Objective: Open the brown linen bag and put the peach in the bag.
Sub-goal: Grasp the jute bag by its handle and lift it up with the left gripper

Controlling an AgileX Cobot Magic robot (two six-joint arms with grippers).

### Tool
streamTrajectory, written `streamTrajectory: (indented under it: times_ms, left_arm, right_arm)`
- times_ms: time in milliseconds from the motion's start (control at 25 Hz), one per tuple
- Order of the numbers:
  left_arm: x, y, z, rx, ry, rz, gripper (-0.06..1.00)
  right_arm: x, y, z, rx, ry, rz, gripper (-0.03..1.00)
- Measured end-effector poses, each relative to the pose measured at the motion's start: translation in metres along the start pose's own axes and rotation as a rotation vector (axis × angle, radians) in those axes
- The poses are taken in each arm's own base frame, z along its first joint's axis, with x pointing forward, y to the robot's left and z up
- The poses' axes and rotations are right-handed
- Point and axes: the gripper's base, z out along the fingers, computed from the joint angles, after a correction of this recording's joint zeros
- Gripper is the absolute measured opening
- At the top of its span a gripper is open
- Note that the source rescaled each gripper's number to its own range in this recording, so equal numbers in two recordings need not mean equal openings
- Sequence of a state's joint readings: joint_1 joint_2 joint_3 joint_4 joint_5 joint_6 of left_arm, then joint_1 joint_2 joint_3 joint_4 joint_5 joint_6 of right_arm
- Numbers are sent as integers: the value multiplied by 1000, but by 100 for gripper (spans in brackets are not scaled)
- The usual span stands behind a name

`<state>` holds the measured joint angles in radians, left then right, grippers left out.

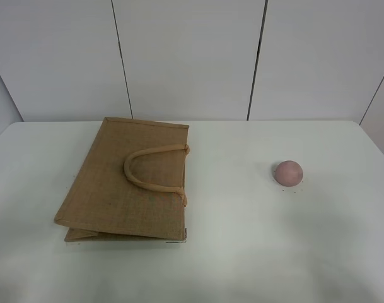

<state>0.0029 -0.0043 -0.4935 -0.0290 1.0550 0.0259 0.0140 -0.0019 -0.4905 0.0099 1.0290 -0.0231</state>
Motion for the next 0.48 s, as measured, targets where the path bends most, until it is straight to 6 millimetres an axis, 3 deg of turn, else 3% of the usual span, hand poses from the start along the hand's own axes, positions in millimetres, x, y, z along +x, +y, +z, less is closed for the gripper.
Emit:
streamTrajectory:
  times_ms: [280, 480]
  left_arm:
    - [-2, 0, -3, -4, -14, 2, 91]
    - [-23, 0, -8, -3, 40, 0, 97]
  right_arm:
    - [0, 0, 0, 0, 0, 0, 100]
    - [0, 0, 0, 0, 0, 0, 100]
